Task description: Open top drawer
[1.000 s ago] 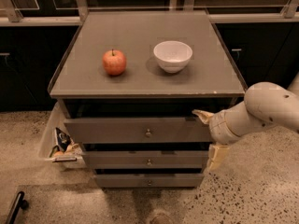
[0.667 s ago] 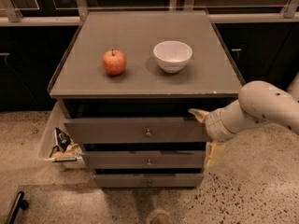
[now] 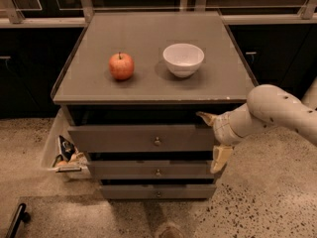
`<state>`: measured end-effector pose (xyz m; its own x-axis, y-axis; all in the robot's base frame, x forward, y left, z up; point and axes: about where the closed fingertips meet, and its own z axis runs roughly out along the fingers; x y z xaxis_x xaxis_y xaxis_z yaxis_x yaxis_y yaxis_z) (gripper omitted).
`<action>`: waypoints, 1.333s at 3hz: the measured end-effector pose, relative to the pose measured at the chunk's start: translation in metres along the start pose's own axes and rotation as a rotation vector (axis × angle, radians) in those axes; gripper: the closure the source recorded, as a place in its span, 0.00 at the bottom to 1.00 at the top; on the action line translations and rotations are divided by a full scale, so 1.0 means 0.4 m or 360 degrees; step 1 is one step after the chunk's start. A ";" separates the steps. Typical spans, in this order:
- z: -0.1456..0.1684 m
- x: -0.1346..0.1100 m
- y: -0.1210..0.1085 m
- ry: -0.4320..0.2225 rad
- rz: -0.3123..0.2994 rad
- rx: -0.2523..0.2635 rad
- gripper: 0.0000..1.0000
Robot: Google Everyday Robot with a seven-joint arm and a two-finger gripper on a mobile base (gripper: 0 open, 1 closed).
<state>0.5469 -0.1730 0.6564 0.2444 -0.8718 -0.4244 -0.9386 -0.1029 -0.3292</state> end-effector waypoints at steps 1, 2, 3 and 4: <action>0.034 0.012 -0.026 -0.0025 0.0004 -0.0001 0.00; 0.064 0.028 -0.040 -0.0045 0.0028 -0.0010 0.00; 0.088 0.036 -0.050 -0.0064 0.0051 -0.0021 0.00; 0.088 0.036 -0.050 -0.0064 0.0051 -0.0022 0.19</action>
Offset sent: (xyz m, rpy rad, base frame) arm 0.0367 0.0019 -0.0307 0.0450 0.0260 -0.0170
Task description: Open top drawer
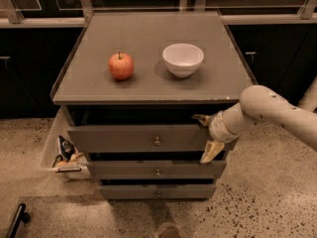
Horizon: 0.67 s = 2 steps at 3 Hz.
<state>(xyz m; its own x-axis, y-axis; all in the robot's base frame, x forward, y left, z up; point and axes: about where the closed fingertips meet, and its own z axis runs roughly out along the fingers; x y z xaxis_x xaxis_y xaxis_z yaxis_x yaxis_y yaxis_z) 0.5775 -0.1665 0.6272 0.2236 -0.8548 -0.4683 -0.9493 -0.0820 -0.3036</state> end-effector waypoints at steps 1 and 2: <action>0.000 0.000 0.000 0.0000 0.0000 0.0000 0.42; -0.009 -0.006 -0.002 0.0000 -0.0002 -0.0002 0.65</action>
Offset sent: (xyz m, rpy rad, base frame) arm -0.0054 -0.0016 0.0017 -0.0104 -0.0018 0.0119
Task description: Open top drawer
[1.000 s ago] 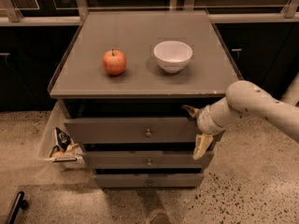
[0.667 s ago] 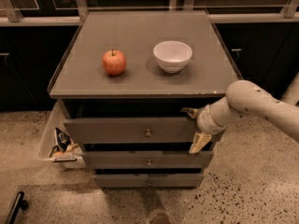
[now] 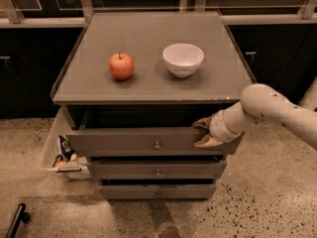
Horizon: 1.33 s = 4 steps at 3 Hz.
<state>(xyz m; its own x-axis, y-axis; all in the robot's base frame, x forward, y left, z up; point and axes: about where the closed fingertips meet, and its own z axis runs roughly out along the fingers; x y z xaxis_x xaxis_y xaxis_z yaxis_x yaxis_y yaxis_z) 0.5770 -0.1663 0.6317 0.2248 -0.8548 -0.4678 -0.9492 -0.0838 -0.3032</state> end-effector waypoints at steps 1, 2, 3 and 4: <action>-0.010 0.007 0.024 -0.0003 0.0027 0.0005 0.88; -0.010 0.007 0.024 -0.0003 0.0027 0.0005 0.86; -0.010 0.007 0.024 -0.0003 0.0027 0.0005 0.62; -0.007 0.007 0.018 -0.0005 0.0036 -0.0006 0.39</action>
Offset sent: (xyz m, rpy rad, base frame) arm -0.0095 -0.0054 -0.0013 0.0065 0.0064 -0.0151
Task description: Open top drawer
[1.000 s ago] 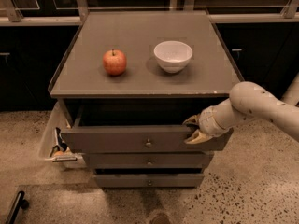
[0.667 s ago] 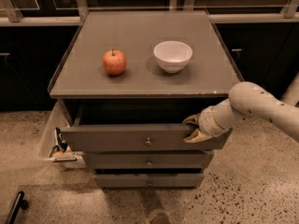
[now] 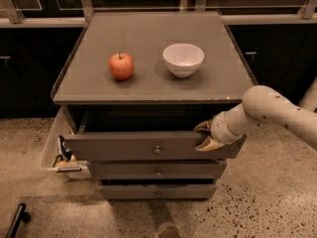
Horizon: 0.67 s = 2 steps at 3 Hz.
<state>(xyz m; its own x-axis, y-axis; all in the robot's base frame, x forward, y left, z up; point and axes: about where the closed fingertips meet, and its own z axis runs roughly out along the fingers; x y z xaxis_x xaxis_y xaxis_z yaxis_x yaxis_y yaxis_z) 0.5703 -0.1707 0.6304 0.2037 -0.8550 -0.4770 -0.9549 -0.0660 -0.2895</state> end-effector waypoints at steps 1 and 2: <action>-0.004 -0.003 0.013 -0.0075 0.0005 -0.0047 0.42; -0.020 -0.010 0.061 -0.0150 0.0007 -0.0082 0.65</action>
Offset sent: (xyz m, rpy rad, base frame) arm -0.0539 -0.0096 0.0041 0.1280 0.0799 0.0681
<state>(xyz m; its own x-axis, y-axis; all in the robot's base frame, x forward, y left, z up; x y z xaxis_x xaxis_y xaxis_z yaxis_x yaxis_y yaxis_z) 0.5445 -0.1729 0.6320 0.2164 -0.8032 -0.5550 -0.9652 -0.0904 -0.2454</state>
